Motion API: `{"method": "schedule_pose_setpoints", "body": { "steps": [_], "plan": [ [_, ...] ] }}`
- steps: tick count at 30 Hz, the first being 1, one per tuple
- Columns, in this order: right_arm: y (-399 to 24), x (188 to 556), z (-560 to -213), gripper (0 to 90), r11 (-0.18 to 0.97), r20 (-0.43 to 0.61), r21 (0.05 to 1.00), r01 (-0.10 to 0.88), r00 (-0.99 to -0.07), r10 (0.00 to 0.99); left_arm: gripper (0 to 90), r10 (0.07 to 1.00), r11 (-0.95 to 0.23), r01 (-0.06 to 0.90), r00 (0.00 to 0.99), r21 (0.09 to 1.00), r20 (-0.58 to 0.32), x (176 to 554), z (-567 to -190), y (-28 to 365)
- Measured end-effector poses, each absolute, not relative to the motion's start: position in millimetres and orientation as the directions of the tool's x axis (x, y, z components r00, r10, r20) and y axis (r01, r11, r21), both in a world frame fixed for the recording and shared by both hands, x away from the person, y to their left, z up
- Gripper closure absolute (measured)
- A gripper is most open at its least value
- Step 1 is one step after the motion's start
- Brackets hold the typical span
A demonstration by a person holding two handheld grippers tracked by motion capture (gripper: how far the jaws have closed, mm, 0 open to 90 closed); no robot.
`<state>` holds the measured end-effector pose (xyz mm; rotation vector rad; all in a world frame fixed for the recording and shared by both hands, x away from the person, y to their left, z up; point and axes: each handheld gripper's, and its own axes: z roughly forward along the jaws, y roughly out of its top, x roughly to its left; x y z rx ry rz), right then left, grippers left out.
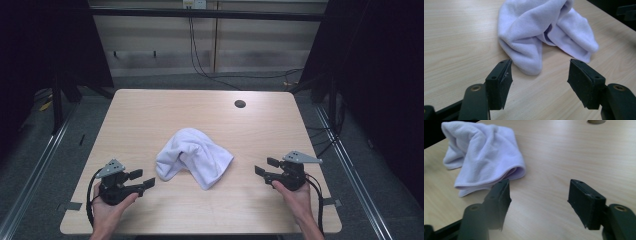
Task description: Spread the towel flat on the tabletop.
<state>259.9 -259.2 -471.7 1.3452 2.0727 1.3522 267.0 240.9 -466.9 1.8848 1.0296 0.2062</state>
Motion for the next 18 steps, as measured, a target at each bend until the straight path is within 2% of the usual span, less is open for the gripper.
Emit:
{"method": "schedule_pose_setpoints", "body": {
  "steps": [5, 6, 7, 8, 9, 11, 16, 18],
  "plan": [
    [-251, 263, -470, 38.7, 0.145, 0.218, 0.835, 0.531, -0.560, 0.799, 35.5, 0.742, -0.205, 0.563, 0.623, 0.801, -0.247, 273, -467, 239],
    [-248, 264, -469, 44.6, 0.144, 0.218, 0.836, 0.529, -0.562, 0.798, 35.4, 0.751, -0.201, 0.559, 0.615, 0.805, -0.240, 274, -467, 239],
    [-248, 264, -469, 44.6, 0.144, 0.218, 0.836, 0.529, -0.562, 0.798, 35.1, 0.751, -0.201, 0.559, 0.615, 0.805, -0.240, 274, -467, 239],
    [-238, 266, -467, 49.4, 0.187, 0.181, 0.837, 0.515, -0.583, 0.792, 34.2, 0.756, -0.180, 0.558, 0.606, 0.810, -0.249, 276, -467, 238],
    [-232, 267, -466, 50.0, 0.199, 0.173, 0.836, 0.511, -0.590, 0.788, 33.8, 0.752, -0.187, 0.557, 0.611, 0.809, -0.247, 277, -467, 238],
    [-219, 274, -467, 52.1, 0.201, 0.201, 0.835, 0.513, -0.624, 0.756, 33.7, 0.746, -0.204, 0.555, 0.622, 0.806, -0.239, 278, -467, 234],
    [-196, 285, -462, 49.7, 0.252, 0.185, 0.829, 0.499, -0.671, 0.718, 33.7, 0.738, -0.204, 0.545, 0.632, 0.813, -0.238, 280, -464, 233],
    [-180, 298, -456, 43.1, 0.285, 0.178, 0.823, 0.492, -0.699, 0.692, 33.7, 0.740, -0.199, 0.548, 0.627, 0.812, -0.242, 281, -464, 234]
  ]
}}
